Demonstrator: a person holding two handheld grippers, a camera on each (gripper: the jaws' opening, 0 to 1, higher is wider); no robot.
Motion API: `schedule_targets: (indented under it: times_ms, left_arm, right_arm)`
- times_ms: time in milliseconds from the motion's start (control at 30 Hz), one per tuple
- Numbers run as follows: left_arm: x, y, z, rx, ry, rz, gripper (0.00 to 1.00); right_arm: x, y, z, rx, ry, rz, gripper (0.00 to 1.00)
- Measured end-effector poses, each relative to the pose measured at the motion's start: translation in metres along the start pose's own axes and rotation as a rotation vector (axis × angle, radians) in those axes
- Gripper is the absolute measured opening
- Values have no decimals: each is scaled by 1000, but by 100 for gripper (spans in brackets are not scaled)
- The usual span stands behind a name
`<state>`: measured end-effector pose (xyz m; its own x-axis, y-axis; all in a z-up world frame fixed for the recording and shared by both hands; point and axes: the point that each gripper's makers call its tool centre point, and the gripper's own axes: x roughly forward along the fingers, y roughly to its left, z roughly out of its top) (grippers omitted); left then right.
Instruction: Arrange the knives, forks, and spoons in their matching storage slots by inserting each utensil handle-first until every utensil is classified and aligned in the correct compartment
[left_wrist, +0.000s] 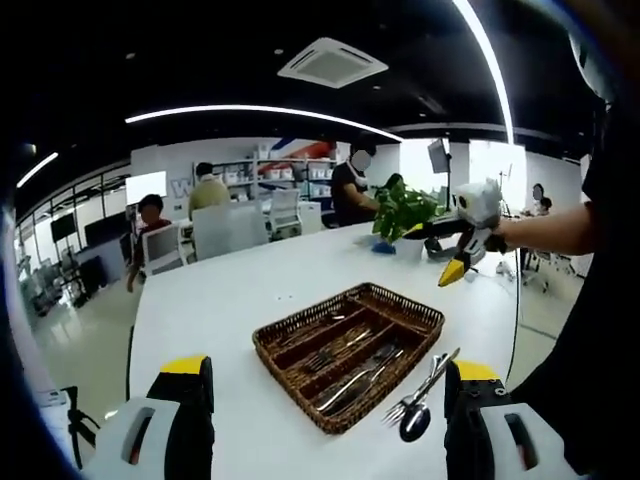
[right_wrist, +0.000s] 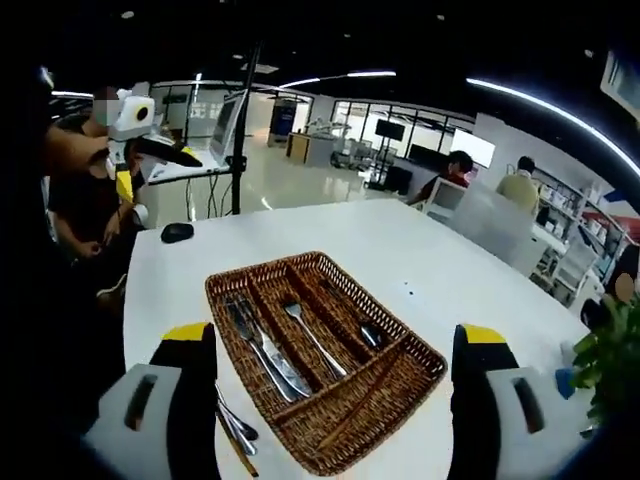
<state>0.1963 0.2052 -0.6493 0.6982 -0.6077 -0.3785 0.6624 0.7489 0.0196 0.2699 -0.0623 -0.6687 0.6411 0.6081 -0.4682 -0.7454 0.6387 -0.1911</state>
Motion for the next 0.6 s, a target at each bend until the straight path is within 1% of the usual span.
schedule_targets:
  times_ms: [67,100,200,367,600]
  left_arm:
    - [0,1,0,2,2,4,100]
    - [0,1,0,1,1,4,100]
    - [2,0,4,4,-5,6,100]
    - [6,-6,9,8,-9,-6,100]
    - [7,-8,9,11,-5,-13,100]
  right_arm:
    - [-9,0,-6,37,24,-21,99]
    - [-13,0,-6,46,22,-27,99]
    - [-27,0,-17,61,45,-55,99]
    - [-47,3,-27,101,39,-86,99]
    - [-67,3,-31,125,27,-111,99]
